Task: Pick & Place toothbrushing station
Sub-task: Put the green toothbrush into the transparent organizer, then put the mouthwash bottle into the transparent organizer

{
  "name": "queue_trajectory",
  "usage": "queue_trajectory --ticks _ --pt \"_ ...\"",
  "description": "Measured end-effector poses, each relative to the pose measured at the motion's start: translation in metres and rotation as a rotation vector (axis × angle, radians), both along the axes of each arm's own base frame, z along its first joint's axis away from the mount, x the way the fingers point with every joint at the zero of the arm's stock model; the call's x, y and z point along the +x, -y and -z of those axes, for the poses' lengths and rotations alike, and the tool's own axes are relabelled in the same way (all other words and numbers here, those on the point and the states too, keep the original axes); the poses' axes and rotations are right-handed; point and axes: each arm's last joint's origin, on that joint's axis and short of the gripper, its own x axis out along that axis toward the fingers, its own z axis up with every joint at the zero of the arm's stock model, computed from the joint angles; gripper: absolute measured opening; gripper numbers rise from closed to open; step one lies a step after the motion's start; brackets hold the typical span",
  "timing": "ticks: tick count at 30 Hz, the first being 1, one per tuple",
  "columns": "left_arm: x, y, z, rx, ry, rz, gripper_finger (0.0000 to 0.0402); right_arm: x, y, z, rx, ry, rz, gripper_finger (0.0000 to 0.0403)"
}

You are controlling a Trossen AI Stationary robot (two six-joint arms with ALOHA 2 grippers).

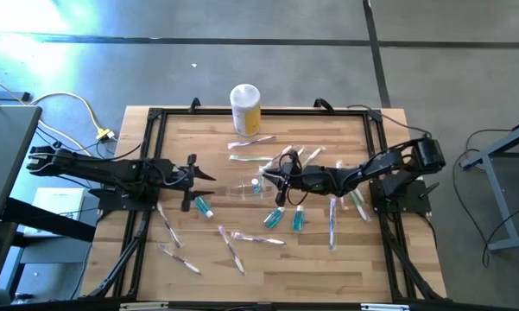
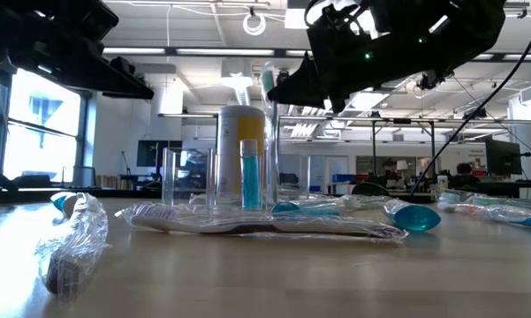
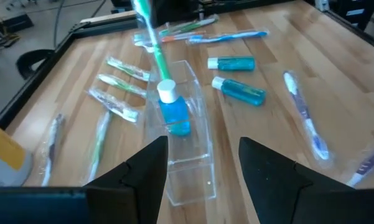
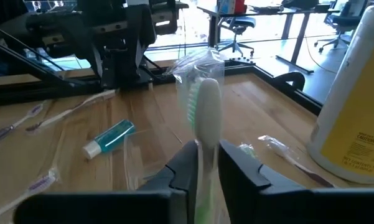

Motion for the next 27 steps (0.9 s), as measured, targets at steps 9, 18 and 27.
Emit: queue_trajectory --ticks 9,18,27 --pt "0.0 0.001 0.0 -0.02 -0.008 0.032 0.0191 -0.001 0.0 -0.002 -0.002 0.003 0.01 0.0138" --pt "-0.002 0.001 0.004 -0.114 -0.054 -0.003 0.0191 -0.025 -0.013 -0.038 0.011 -0.017 -0.044 0.0223" --pt "-0.004 0.001 0.011 -0.128 -0.124 -0.015 0.0191 -0.069 -0.028 -0.044 0.507 -0.234 -0.017 0.0218"
